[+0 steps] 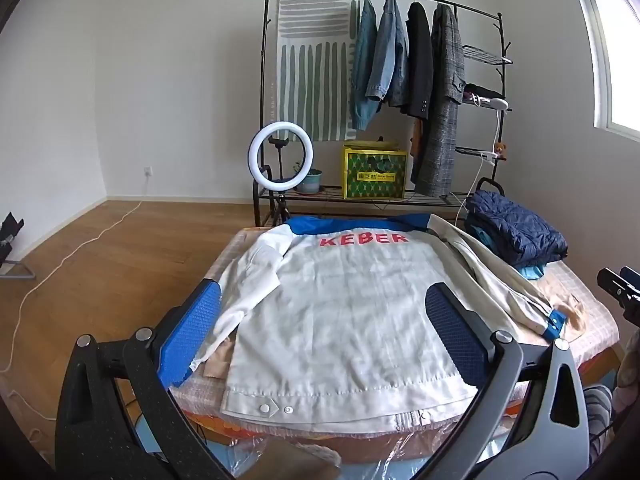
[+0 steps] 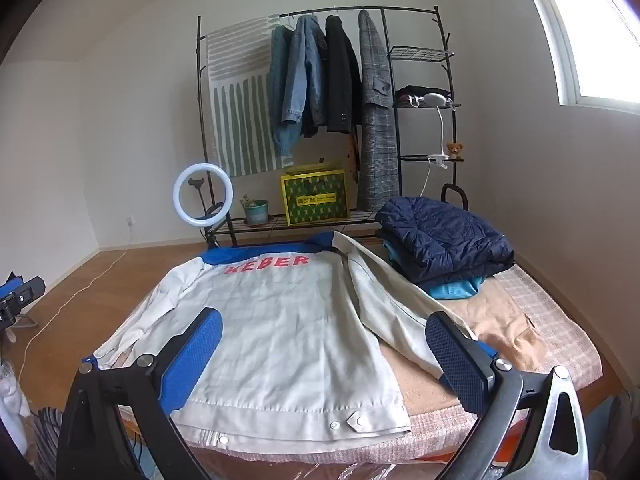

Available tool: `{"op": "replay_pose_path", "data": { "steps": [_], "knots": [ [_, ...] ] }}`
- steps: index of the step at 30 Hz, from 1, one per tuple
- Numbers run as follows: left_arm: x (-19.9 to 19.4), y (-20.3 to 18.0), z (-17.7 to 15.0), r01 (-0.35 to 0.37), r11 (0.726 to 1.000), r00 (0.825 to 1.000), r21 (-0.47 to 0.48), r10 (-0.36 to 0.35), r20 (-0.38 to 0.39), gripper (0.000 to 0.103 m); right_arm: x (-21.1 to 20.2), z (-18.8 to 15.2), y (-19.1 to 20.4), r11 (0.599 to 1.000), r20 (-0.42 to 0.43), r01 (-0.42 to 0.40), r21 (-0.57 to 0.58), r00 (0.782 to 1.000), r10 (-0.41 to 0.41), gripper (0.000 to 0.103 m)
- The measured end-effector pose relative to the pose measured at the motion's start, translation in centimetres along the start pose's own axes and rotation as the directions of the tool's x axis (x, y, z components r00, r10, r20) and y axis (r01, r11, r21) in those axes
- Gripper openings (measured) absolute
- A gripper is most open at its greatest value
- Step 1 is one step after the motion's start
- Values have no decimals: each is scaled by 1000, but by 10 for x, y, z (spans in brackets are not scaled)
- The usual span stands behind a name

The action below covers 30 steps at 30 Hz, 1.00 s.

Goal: Fold large clothes

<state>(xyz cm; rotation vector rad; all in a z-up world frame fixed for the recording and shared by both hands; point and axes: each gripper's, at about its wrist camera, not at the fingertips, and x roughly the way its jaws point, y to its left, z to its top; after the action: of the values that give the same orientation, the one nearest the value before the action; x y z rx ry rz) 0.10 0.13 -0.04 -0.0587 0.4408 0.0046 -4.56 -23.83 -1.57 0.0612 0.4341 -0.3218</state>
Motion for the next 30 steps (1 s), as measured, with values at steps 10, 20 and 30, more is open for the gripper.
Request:
{"op": "replay_pose_path", "data": {
  "steps": [10,20,30],
  "knots": [
    [-2,-4,4,-25,999,999,25,25,31,103,3,-1,-3,1000,8,6,3,1000,-6,103],
    [-2,-2,7,-24,999,999,22,23,37,103,2,1,-7,1000,12,9,5,1000,-9,103],
    [-2,-3,6,-27,999,999,20,26,39,103,-4,7,-4,1000,16,14,8,1000,-15,103]
  ]
}}
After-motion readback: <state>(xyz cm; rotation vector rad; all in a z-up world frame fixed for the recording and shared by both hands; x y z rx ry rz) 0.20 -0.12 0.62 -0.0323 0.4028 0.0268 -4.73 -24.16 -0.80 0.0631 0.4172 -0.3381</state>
